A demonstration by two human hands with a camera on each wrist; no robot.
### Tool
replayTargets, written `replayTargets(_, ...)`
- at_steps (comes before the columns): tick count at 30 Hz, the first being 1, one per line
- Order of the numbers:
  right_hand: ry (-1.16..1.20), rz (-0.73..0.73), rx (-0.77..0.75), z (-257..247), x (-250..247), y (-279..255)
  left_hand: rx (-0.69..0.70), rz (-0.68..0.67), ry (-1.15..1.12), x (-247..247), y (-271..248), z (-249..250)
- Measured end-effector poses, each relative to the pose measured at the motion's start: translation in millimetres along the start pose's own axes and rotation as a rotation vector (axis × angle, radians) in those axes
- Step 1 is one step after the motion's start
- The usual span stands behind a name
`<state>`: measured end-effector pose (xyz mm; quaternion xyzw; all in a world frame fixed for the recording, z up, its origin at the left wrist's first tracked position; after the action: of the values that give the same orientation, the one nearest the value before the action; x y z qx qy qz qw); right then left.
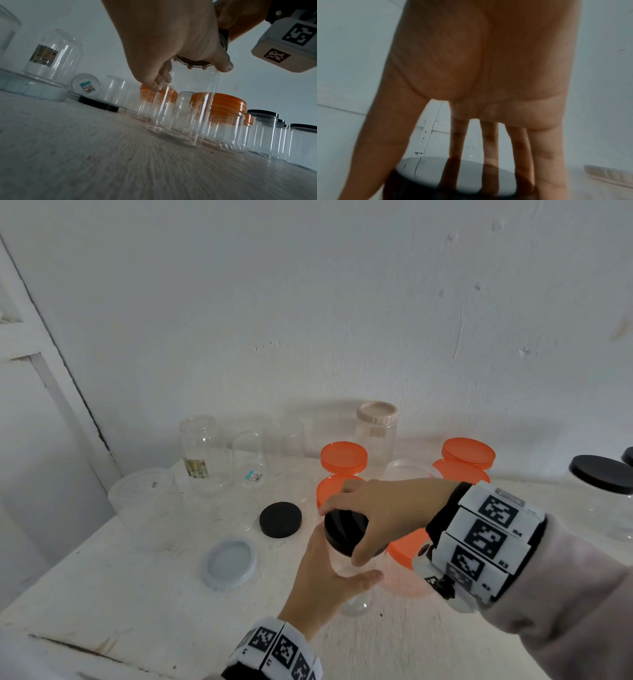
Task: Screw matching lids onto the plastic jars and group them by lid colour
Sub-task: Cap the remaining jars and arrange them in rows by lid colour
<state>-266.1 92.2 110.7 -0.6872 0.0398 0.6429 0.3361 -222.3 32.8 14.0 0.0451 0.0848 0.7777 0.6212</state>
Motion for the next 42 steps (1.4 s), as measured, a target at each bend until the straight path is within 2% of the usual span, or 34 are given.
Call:
replayTargets(8, -0.094, 0.078, 0.119, 2.2, 1.9, 6.0, -0.01, -0.016, 0.001, 0.4, 0.4, -4.4)
replayTargets(14, -0.081, 0.032, 0.043, 3.4, 3.6, 3.4, 0.008, -0.009, -0.007, 0.1, 0.4, -1.7)
replayTargets(20, -0.091, 0.161, 0.031, 2.6, 8.7, -0.1, 0.035, -0.007, 0.0, 0.5, -0.2, 1.9)
replayTargets(27, -0.106, 0.306, 0.085, 2.6, 17.4, -7.0, 0.063, 0.016, 0.008, 1.3, -1.7, 3.5)
replayTargets(31, -0.184, 0.469, 0.172, -3.6, 20.2, -7.0, 0.116, 0.008, -0.022, 3.5, 0.0, 7.7)
replayTargets(33, -0.147, 0.516, 0.218, -4.7, 25.3, -6.8, 0.078, -0.01, -0.026, 3.8, 1.8, 5.9)
replayTargets(36, -0.036, 0.536, 0.234, -1.4, 32.6, -6.4, 0.004, -0.117, 0.088, -2.2, 4.6, 3.4)
replayTargets(39, 0.04, 0.57, 0.243, 3.2, 34.9, -9.1, -0.036, -0.283, 0.363, -22.2, 8.4, 8.2)
replayTargets(42, 0.046, 0.58, 0.249, 2.5, 36.8, -8.6, 0.042, -0.263, 0.569, -63.4, 21.2, 26.1)
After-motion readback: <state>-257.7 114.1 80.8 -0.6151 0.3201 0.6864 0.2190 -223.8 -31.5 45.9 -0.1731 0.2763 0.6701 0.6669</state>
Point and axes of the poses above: each hand's wrist, its own y-axis towards the middle knuckle, its own x-axis out of the palm, z = x × y, the point moved 8 cm from there along y, towards the middle knuckle, and after that the axes turned 14 degrees about -y, right-handed, at the moved point
